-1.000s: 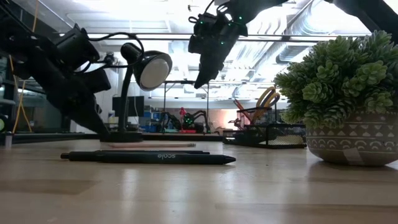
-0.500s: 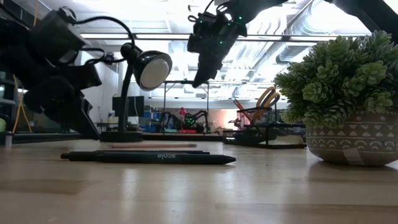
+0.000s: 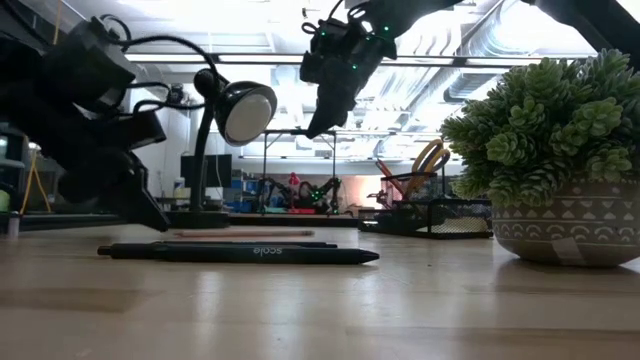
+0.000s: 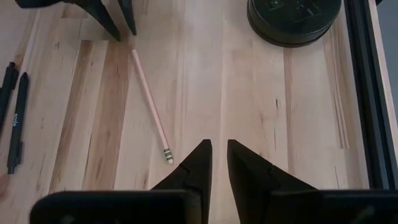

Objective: Pick and place office supplies into organizer
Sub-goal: Put the white pencil into the desk organizer

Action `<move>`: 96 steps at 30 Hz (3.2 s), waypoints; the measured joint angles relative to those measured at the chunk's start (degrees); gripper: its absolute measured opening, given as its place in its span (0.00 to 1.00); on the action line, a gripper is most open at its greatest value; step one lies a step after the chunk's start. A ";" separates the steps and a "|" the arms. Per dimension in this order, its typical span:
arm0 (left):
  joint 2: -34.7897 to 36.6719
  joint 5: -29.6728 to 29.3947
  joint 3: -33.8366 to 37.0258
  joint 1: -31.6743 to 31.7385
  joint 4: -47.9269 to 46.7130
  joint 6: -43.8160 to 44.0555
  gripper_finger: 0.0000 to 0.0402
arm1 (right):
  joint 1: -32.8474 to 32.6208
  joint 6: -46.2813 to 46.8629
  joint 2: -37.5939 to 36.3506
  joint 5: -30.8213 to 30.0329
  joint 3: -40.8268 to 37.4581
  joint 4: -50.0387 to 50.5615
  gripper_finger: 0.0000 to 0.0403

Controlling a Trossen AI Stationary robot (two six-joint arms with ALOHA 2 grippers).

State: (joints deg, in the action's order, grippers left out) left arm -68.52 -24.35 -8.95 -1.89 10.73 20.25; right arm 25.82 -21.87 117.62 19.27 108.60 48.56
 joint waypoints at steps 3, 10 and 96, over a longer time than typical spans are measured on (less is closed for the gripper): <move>-2.28 -0.77 0.00 0.00 0.37 2.16 0.24 | 0.00 0.00 0.00 0.11 0.00 0.00 0.13; -5.76 -0.58 -0.07 0.00 5.73 2.41 0.24 | 0.00 0.20 0.00 0.68 0.02 0.00 0.11; -5.74 -5.19 -10.55 0.00 26.98 -10.11 0.00 | 17.50 5.95 -11.61 1.92 0.00 11.75 0.10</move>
State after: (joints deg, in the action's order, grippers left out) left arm -74.26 -29.54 -19.50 -1.89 37.71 10.14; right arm 43.33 -15.92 106.02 21.19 108.60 60.31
